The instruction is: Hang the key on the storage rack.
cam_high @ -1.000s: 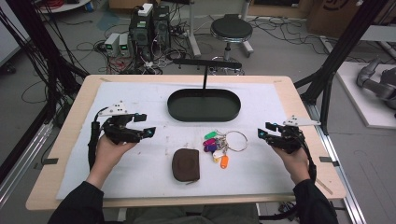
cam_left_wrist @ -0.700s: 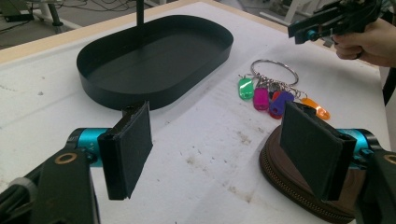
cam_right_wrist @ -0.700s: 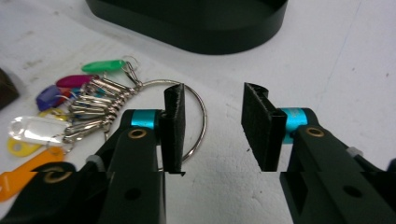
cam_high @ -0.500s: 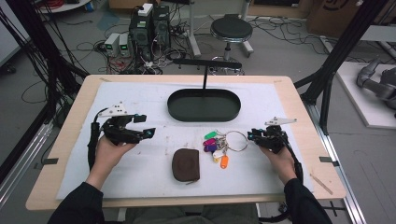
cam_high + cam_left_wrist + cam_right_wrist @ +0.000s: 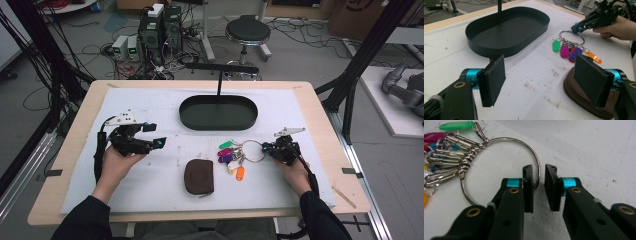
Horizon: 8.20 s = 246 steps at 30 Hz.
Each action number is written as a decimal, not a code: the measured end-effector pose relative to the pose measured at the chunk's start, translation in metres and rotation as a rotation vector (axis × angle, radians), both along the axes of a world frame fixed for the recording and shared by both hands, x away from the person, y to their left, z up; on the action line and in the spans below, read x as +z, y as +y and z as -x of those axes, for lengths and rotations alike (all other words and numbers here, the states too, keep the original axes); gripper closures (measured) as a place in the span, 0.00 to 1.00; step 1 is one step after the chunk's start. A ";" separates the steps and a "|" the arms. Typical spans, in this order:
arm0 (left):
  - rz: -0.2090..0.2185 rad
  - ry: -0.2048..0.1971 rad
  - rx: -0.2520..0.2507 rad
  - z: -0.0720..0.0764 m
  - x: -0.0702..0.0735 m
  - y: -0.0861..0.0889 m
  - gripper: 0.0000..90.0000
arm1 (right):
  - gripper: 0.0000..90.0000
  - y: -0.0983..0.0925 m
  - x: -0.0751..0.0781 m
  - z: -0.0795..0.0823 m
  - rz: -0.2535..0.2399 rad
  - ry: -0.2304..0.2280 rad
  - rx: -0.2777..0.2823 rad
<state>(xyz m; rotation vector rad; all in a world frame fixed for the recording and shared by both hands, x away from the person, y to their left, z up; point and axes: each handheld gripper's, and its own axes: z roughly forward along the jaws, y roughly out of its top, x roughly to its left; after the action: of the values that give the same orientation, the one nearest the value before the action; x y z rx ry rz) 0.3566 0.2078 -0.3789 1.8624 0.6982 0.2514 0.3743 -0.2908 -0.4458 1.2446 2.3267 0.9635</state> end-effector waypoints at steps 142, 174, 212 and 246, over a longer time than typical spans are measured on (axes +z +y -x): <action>-0.013 -0.029 -0.026 0.008 -0.009 0.001 0.29 | 0.98 0.025 0.172 -0.064 -0.287 -0.333 0.248; -0.001 -0.028 -0.019 0.008 -0.010 0.006 0.29 | 0.98 0.031 0.157 -0.114 -0.210 -0.317 0.132; -0.001 -0.027 -0.015 0.009 -0.011 0.009 0.29 | 0.98 0.022 0.138 -0.135 -0.237 -0.282 0.057; -0.014 -0.048 0.003 0.011 -0.008 0.008 0.29 | 0.44 -0.031 0.150 -0.038 -0.214 -0.334 0.127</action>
<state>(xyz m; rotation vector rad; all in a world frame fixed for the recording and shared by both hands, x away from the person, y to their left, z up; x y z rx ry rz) 0.3455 0.2157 -0.3866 1.8623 0.6676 0.3027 0.4119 -0.3220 -0.2962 0.9289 2.1012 1.3771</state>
